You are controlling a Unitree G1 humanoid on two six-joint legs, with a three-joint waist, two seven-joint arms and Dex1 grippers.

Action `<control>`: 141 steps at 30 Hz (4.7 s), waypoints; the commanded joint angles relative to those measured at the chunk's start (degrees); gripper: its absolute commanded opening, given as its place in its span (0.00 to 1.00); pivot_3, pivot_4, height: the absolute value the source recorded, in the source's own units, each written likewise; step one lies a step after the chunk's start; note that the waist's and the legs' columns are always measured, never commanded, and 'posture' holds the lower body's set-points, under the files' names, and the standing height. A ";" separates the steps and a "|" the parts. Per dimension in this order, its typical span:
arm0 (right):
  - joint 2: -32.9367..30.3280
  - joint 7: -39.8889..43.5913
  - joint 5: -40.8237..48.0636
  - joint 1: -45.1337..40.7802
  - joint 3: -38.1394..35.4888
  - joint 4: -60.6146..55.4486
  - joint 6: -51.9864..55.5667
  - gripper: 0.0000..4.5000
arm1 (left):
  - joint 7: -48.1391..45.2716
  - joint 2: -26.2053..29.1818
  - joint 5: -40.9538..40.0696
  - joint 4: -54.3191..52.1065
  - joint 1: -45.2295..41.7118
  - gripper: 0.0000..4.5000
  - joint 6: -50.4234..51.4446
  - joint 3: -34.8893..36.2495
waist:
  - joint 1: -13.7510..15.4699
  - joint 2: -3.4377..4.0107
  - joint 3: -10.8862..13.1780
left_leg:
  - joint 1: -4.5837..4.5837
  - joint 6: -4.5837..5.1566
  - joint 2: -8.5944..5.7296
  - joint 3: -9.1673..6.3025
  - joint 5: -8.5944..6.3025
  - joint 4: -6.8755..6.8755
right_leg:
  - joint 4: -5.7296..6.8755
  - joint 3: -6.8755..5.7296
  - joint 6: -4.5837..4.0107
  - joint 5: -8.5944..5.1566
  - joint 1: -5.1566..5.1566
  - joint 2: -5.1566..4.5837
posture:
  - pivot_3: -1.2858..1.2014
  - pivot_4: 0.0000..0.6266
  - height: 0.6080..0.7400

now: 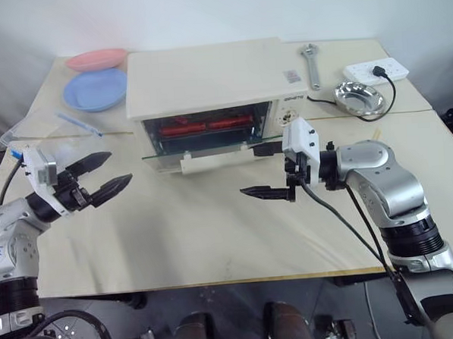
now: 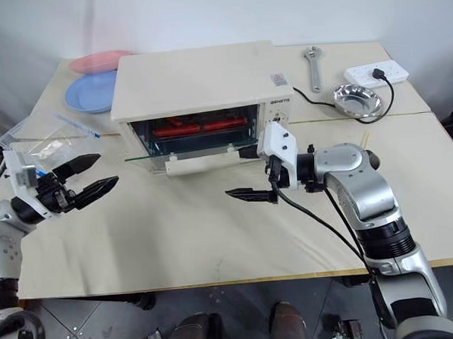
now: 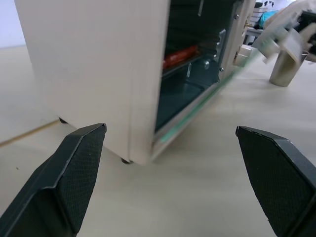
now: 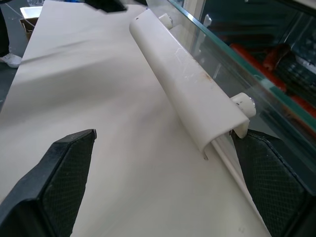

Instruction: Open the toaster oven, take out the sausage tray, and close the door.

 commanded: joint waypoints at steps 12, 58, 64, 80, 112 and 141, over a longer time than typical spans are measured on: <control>1.74 -0.03 0.59 3.44 4.23 -6.57 1.21 1.00 | -13.81 -0.35 -0.15 11.47 -15.91 0.14 0.60 -5.36 | -0.82 -0.01 0.00 | 0.01 0.00 0.01 0.05 -0.01 0.08 | 0.08 0.03 -0.01 0.01 0.00 0.01 | 0.52 0.24 1.00; -20.73 -2.21 5.70 7.30 -7.05 -14.36 14.61 1.00 | -25.50 -6.42 27.65 32.91 -30.95 0.00 -26.84 -30.70 | 2.22 -0.65 0.25 | -0.28 0.17 0.04 0.04 -0.14 0.48 | -0.06 -0.15 -0.03 0.02 -0.01 -0.02 | 0.52 0.24 1.00; -5.80 -16.83 -8.83 -1.11 5.15 -7.71 5.89 1.00 | -18.35 -8.94 24.37 27.81 -27.65 0.00 -31.59 -26.86 | 1.96 -0.68 0.27 | -0.29 0.14 0.02 0.02 -0.15 0.47 | -0.03 -0.23 -0.03 0.03 -0.02 -0.04 | 0.52 0.24 1.00; 10.60 -37.80 -41.99 -14.80 20.98 16.01 -10.67 1.00 | 10.73 -17.81 4.61 -10.14 -2.38 0.46 -13.51 -6.38 | 0.25 -0.67 0.29 | -0.66 0.08 0.05 -0.35 -0.13 0.86 | 0.54 -0.50 -0.03 0.03 -0.37 -0.15 | 0.52 0.24 1.00; 18.41 -40.19 -55.01 -24.32 22.05 39.67 -19.43 0.30 | 28.85 -23.07 -6.11 -31.74 12.56 1.00 -4.73 -1.15 | 0.20 -0.66 0.30 | -0.64 0.05 0.07 -0.33 -0.13 0.83 | 0.52 -0.46 -0.10 0.02 -0.35 -0.12 | 0.52 0.24 1.00; 15.34 -41.24 -64.16 -10.80 20.57 13.84 -17.44 0.01 | 22.79 -20.79 -6.22 -23.68 4.08 1.00 -3.06 -3.46 | -0.56 -0.66 0.30 | -0.55 -0.03 0.09 -0.28 -0.11 0.51 | 0.42 -0.45 -0.12 0.02 -0.38 -0.08 | 0.52 0.24 1.00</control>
